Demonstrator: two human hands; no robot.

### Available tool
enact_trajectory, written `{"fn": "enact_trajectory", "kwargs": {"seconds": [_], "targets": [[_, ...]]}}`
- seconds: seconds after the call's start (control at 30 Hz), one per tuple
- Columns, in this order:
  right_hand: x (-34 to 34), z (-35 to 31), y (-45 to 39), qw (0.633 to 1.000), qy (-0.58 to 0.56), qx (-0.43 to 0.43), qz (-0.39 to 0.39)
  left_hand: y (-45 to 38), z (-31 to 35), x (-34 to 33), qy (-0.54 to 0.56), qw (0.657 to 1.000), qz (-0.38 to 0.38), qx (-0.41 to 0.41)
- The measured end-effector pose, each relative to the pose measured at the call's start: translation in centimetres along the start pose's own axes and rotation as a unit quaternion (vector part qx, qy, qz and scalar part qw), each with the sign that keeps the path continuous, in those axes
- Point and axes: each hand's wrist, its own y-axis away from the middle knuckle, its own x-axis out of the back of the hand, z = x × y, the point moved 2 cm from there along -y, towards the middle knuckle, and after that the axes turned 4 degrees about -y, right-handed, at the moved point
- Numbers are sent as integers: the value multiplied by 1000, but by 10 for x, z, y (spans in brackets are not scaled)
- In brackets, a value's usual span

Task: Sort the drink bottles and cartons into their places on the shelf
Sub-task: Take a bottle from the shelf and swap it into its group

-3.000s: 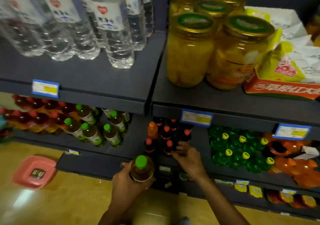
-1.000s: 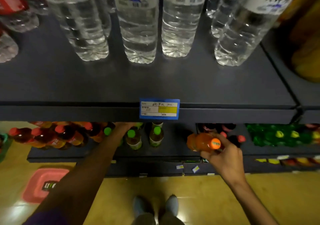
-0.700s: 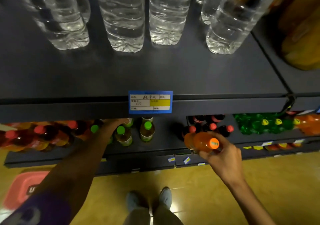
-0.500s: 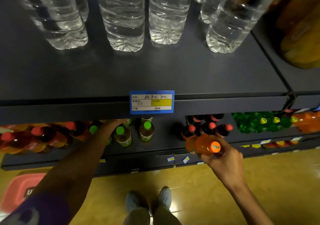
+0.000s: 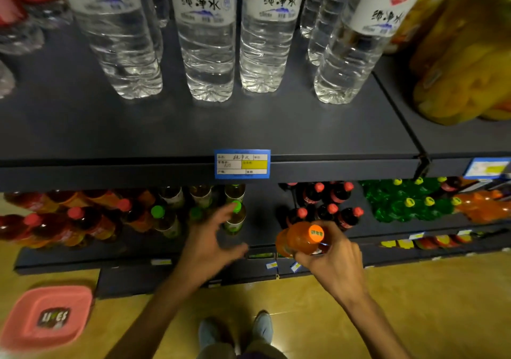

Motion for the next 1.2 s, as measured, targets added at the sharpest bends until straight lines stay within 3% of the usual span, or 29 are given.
{"fn": "enact_trajectory", "kwargs": {"seconds": [0.1, 0.23, 0.47, 0.6, 0.8, 0.93, 1.2], "targets": [[2, -10, 13, 999, -6, 31, -31, 26, 17, -55, -54, 996, -61, -46], [10, -7, 30, 998, -2, 48, -45, 29, 33, -94, -85, 993, 3, -78], [44, 54, 25, 995, -38, 37, -86, 18, 57, -159, -102, 991, 37, -75], [87, 128, 0, 981, -131, 51, -130, 3, 78, -216, -71, 995, 71, -21], [202, 311, -70, 986, -145, -18, -79, -22, 133, -315, -63, 981, 186, 5], [276, 404, -106, 989, -119, -74, -41, -33, 168, -368, -36, 981, 188, 12], [333, 479, -156, 988, -86, -123, -18, -51, 195, -430, -19, 983, 182, -4]]}}
